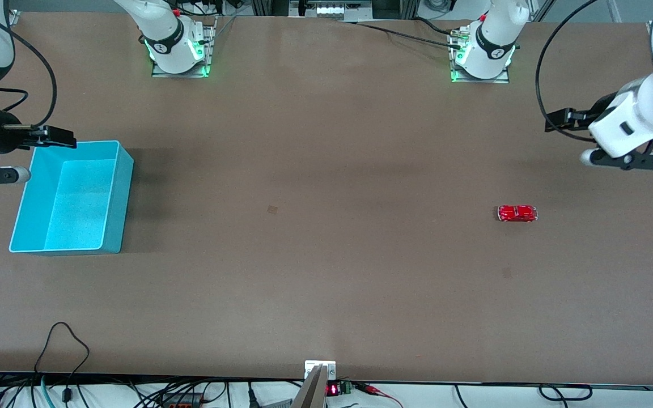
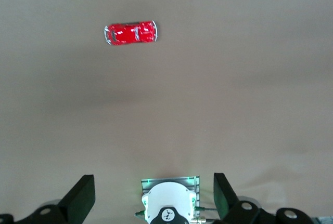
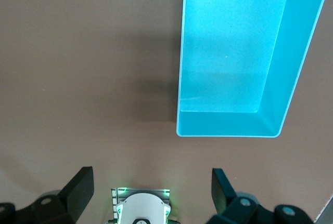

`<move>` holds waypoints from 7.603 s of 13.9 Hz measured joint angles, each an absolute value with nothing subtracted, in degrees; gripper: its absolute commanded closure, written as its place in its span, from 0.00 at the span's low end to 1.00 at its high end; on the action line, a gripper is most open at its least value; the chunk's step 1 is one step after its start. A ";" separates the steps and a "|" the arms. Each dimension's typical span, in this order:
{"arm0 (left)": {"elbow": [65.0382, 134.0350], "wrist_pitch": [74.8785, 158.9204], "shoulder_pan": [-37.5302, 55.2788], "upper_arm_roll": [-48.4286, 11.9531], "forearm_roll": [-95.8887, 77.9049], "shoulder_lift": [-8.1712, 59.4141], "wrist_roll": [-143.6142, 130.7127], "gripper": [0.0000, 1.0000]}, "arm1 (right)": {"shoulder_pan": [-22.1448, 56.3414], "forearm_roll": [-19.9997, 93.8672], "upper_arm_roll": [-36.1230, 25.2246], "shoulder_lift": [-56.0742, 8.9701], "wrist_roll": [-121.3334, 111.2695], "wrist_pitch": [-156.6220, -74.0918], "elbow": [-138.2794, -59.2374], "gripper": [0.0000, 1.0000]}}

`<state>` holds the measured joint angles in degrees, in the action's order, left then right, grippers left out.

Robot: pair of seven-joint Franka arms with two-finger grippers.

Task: Wind red beetle toy and store in blue box

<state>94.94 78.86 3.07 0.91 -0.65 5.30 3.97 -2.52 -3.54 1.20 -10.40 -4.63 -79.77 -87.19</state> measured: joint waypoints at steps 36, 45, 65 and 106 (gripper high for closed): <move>124.78 147.54 -3.58 0.57 2.58 25.25 93.04 0.87 | -1.95 -3.97 1.22 -10.66 -4.95 -75.62 -87.24 0.00; 124.65 147.49 -4.53 0.63 2.58 25.34 97.54 0.85 | -2.00 -3.98 1.20 -10.66 -4.99 -75.60 -87.24 0.00; 122.58 147.73 -13.34 0.70 2.58 27.42 104.50 0.00 | -2.04 -4.00 1.01 -10.66 -5.29 -75.58 -87.24 0.00; 103.60 106.44 -0.66 -2.93 1.89 -1.52 -4.32 0.00 | -0.46 1.84 2.33 -9.80 -14.70 -87.06 -96.49 0.00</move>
<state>103.60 106.44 -0.66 -2.93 1.89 -1.52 -4.32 -0.46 1.84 2.33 -9.80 -14.70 -87.06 -96.49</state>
